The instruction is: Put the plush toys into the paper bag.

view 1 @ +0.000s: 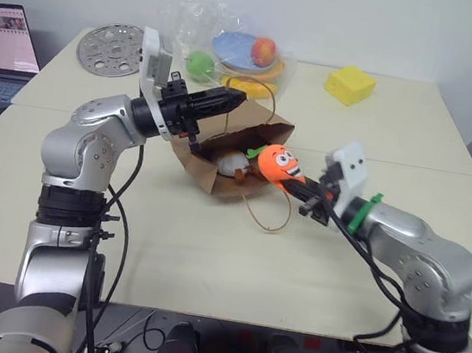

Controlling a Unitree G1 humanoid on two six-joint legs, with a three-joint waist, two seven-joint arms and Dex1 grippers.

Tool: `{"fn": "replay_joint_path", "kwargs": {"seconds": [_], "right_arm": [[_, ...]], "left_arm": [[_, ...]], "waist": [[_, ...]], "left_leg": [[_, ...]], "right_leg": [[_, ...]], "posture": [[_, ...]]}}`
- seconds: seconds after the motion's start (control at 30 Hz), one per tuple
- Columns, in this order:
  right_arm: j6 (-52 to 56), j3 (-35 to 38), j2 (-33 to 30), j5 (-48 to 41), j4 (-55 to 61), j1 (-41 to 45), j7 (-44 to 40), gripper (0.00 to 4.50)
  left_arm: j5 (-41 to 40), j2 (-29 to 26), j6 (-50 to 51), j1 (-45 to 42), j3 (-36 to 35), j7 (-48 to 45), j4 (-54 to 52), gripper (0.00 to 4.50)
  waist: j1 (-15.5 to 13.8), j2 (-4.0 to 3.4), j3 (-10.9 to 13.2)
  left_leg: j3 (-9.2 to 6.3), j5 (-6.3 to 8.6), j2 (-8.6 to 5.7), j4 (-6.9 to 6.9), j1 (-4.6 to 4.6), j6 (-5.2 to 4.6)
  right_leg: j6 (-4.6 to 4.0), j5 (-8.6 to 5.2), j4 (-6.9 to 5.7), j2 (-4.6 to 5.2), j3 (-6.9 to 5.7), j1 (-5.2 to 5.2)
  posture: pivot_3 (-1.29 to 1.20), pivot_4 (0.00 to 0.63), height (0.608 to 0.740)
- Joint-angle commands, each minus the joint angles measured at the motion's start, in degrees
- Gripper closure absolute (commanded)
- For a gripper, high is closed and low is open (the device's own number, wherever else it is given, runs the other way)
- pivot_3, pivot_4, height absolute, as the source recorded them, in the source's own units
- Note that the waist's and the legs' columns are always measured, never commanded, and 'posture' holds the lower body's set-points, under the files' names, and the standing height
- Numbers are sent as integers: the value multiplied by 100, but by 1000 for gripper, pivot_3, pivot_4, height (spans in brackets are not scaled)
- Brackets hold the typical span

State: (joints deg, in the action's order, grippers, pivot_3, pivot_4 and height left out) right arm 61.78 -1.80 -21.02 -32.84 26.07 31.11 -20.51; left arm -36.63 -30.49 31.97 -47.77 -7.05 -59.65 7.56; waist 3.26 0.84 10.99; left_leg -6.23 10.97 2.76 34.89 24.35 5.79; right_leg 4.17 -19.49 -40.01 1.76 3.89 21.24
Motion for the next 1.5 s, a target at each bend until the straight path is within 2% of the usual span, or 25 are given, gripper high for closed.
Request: {"fn": "replay_joint_path", "kwargs": {"seconds": [0.03, 0.2, 0.6, 0.9, 1.1, 1.3, 1.33, 1.5], "right_arm": [[-301, -246, 232, 290, -487, 373, 118, 4422], [-417, -380, 393, 572, -921, 635, 151, 4422], [-917, -481, 1436, 1023, -2657, 1815, 277, 4422], [-1443, -509, 1632, 1435, -3596, 2123, 219, 4422], [-1691, -356, 1681, 1476, -3708, 2148, 126, 2354], [-1210, -221, 1404, 1293, -2732, 1817, 2, 185], [-1037, -194, 1312, 1229, -2432, 1719, -9, 13], [-398, -73, 992, 993, -1428, 1353, -11, 13]], "left_arm": [[-54, -62, -60, -121, -95, -33, -181, 4500], [-62, -73, -46, -128, -93, -36, -192, 4500], [-77, -19, -44, -98, -56, -14, -267, 4500], [-103, -8, -23, -55, -54, -15, -348, 4500], [-100, -3, -19, -21, -53, 8, -390, 4500], [-100, 8, -19, -16, -59, 31, -386, 4500], [-96, 9, -24, -25, -60, 29, -371, 4500], [-83, 18, -42, -31, -63, 24, -339, 4500]], "waist": [[2, 0, 0], [-2, 0, 0], [49, -1, 0], [44, -2, 1], [55, -2, 1], [34, -2, 1], [30, -2, 1], [16, -2, 1]], "left_leg": [[0, 0, 0, 0, 0, 0], [0, 0, 0, -1, 2, 0], [1, 0, 1, -3, 2, 1], [0, 0, 1, -3, 2, 1], [1, 0, 1, -3, 2, 0], [1, 0, 1, -4, 4, 1], [1, 0, 1, -4, 4, 1], [1, 0, 1, -3, 4, 0]], "right_leg": [[0, 0, 0, 0, 0, 1], [0, 0, -1, 0, 0, 5], [-1, 0, -10, 0, 0, 12], [-1, 0, -11, 0, -1, 13], [-1, 0, -12, -1, 0, 14], [-1, 0, -11, 0, -1, 14], [-1, 0, -11, 0, -1, 14], [0, 0, -11, 0, 0, 14]], "posture": [[0, 150, 740], [0, 150, 740], [0, 150, 740], [0, 150, 740], [0, 150, 740], [0, 150, 740], [0, 150, 740], [0, 150, 740]]}}
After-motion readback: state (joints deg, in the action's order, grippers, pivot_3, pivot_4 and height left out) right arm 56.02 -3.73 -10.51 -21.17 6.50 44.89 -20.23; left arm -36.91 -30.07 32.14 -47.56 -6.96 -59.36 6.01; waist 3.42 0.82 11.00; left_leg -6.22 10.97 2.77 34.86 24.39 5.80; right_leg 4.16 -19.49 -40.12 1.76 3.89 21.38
